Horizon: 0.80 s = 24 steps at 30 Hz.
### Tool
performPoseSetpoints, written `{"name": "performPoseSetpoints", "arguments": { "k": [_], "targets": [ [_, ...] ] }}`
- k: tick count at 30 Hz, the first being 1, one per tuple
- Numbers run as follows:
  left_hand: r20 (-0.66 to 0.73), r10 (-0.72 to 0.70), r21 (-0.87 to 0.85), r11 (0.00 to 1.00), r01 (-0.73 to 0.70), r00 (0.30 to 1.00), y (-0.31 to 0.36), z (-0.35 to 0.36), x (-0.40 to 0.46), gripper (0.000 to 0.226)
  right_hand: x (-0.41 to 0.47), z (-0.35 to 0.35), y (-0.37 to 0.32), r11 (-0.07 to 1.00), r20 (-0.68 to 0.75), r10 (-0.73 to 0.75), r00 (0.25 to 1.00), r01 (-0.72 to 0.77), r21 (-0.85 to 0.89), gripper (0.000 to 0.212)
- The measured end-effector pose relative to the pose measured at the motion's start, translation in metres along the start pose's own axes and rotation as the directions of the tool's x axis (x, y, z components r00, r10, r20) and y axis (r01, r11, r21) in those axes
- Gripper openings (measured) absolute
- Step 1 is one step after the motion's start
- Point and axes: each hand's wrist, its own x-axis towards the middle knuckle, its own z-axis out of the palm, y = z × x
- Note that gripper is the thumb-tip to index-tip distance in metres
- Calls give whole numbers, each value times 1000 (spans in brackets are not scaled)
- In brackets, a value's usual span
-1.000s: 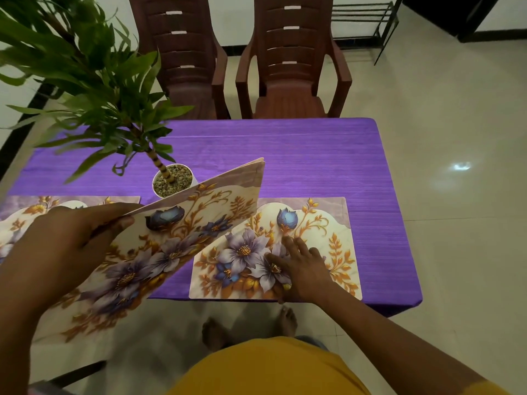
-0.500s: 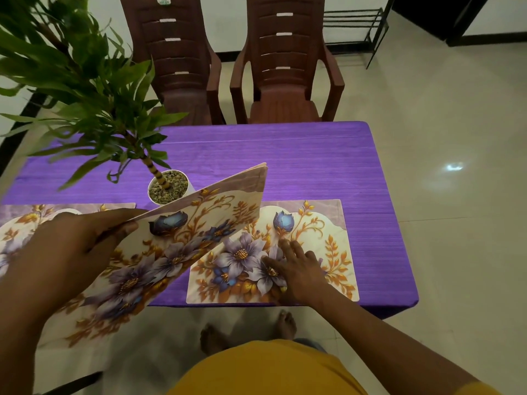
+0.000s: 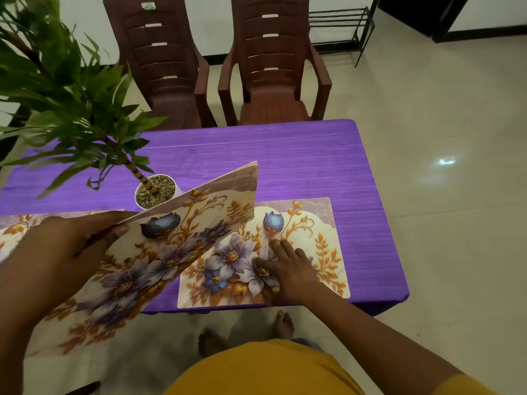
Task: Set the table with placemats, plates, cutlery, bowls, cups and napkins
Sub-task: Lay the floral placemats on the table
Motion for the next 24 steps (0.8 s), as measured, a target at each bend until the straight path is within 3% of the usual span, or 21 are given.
{"name": "performPoseSetpoints", "arguments": {
  "k": [2, 5, 8, 11, 19, 21, 24],
  "targets": [
    [-5, 9, -6, 1000, -9, 1000, 6, 0, 1, 57, 1, 2, 1, 1000, -11, 3, 1000, -3, 4, 84],
    [-32, 13, -11, 1000, -13, 999, 15, 1, 1, 31, 2, 4, 3, 1000, -11, 1, 1000, -1, 1, 86],
    [-55, 19, -54, 998, -22, 998, 23, 1, -2, 22, 3, 5, 7, 1000, -8, -15, 1000, 14, -21, 88],
    [-50, 6, -117, 993, -12, 999, 18, 4, -4, 30, 4, 3, 11, 999, 10, -31, 999, 31, -37, 88],
    [-84, 106, 38, 994, -103, 991, 51, -4, -4, 36, 4, -2, 3, 1000, 58, -11, 998, 12, -19, 88],
    [-87, 117, 72, 991, -111, 989, 49, -1, -2, 28, 3, -4, 2, 1000, 65, -7, 998, 8, -15, 89],
    [-55, 98, 56, 994, -95, 994, 46, 1, 2, 32, 2, -7, 1, 1000, 74, -5, 997, 7, -17, 89]
  ]
}}
